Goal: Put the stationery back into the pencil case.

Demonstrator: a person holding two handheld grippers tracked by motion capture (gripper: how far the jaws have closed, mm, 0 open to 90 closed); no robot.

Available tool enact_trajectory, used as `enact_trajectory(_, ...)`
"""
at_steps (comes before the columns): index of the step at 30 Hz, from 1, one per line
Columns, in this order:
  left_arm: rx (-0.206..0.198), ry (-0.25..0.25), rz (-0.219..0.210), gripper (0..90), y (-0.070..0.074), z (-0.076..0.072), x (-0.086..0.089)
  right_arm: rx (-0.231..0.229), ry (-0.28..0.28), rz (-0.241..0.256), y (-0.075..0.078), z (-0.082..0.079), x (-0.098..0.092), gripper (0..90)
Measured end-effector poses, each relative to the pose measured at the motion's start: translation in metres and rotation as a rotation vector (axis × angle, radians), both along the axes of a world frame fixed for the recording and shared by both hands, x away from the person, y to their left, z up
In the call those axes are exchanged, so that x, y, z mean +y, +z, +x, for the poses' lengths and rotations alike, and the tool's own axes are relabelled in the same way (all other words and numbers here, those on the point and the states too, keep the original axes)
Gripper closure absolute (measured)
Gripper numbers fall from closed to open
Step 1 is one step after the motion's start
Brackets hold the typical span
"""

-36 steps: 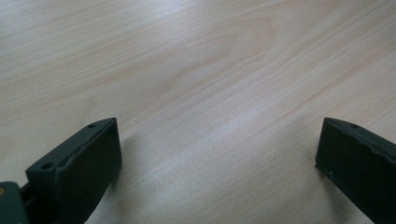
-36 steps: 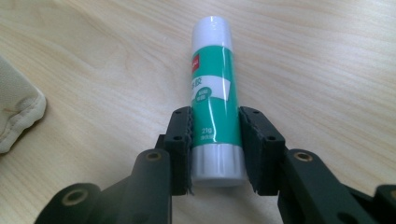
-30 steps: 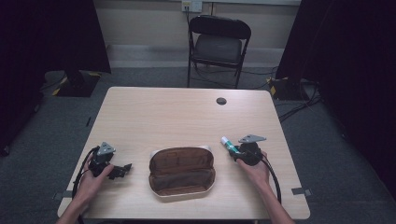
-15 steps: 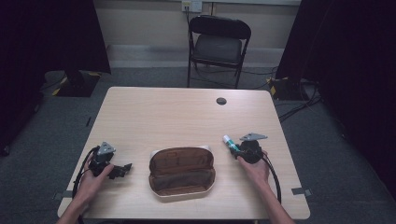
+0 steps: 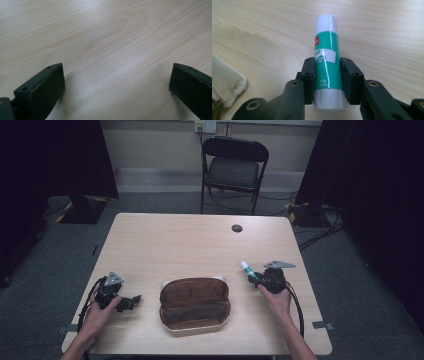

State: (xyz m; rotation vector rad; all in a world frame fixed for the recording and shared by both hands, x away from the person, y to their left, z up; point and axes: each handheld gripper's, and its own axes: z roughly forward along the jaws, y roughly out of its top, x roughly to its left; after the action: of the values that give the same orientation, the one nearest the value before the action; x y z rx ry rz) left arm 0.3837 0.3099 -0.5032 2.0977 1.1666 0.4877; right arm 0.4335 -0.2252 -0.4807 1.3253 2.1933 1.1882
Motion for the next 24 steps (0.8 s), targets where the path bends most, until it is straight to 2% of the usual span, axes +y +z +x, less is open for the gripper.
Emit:
enact_trajectory(2,0.000,0.000,0.000,0.0,0.000,0.000,0.000,-0.008,-0.005,0.035,0.003,-0.002,0.000,65.8)
enact_trajectory(7,0.000,0.000,0.000,0.0,0.000,0.000,0.000,-0.025,0.000,0.081,0.011,-0.007,0.000,65.8)
enact_trajectory(15,-0.001,-0.001,-0.001,0.0,0.000,0.000,0.000,-0.052,0.007,0.094,0.020,-0.013,0.001,65.8)
enact_trajectory(18,-0.002,-0.005,-0.001,0.0,0.000,-0.001,0.000,-0.083,0.014,0.091,0.028,-0.018,0.002,65.8)
enact_trajectory(24,-0.004,-0.006,0.002,0.0,0.000,-0.002,0.000,-0.123,0.028,0.118,0.044,-0.026,0.001,65.8)
